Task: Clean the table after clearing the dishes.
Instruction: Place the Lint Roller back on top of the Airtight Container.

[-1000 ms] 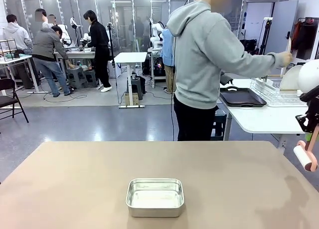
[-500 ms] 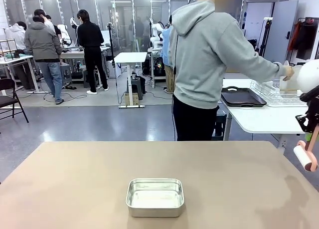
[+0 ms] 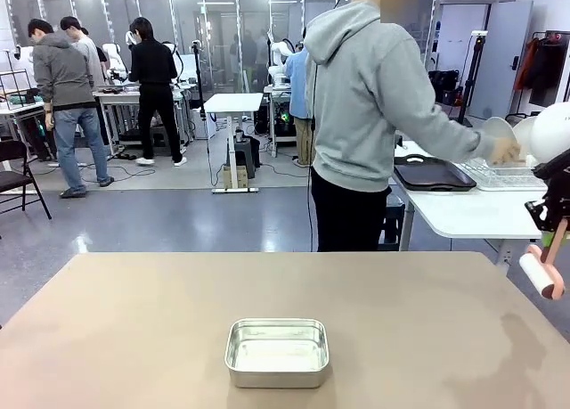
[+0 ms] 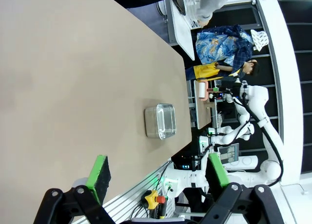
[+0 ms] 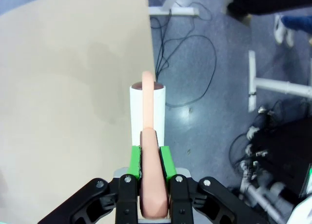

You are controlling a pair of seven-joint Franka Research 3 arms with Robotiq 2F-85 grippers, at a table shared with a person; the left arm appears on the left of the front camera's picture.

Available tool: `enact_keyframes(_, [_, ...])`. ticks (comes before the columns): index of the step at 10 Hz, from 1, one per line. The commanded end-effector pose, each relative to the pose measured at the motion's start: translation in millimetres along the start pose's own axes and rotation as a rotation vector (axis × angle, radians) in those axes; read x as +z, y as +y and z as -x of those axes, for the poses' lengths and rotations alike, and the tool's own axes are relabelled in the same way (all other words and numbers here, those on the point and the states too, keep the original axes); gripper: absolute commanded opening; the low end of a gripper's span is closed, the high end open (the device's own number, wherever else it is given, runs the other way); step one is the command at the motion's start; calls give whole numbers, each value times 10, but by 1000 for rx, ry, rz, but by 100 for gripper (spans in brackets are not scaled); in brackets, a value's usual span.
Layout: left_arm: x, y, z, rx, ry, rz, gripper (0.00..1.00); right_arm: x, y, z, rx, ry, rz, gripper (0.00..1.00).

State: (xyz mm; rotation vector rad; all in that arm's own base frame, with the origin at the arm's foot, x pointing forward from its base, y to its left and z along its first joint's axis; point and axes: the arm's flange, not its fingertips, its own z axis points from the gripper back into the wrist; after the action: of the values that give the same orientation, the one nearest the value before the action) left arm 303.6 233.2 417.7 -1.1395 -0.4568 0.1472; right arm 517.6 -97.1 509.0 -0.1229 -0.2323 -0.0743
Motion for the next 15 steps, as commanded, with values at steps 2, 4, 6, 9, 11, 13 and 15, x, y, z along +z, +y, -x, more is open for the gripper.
enact_keyframes(2, [16, -20, -13, 14, -8, 5, 100, 938, 662, 333, 314, -144, -65, 21])
enact_keyframes(4, [16, -20, -13, 14, -8, 5, 100, 1350, 1283, 489, 559, -169, -170, 21])
enact_keyframes(6, [16, -20, -13, 14, -8, 5, 100, 1515, 2038, 725, 777, -188, -257, 21])
enact_keyframes(9, [16, -20, -13, 14, -8, 5, 100, 1387, 3076, 1306, 1046, -144, -367, 21])
enact_keyframes(11, [16, -20, -13, 14, -8, 5, 100, 1374, 3481, 1697, 1242, -158, -390, 21])
enact_keyframes(13, [16, -20, -13, 14, -8, 5, 100, 1257, 3587, 1691, 1178, -153, -186, 21])
enact_keyframes(15, [16, -20, -13, 14, -8, 5, 100, 1371, 3651, 1790, 1216, -120, -371, 21])
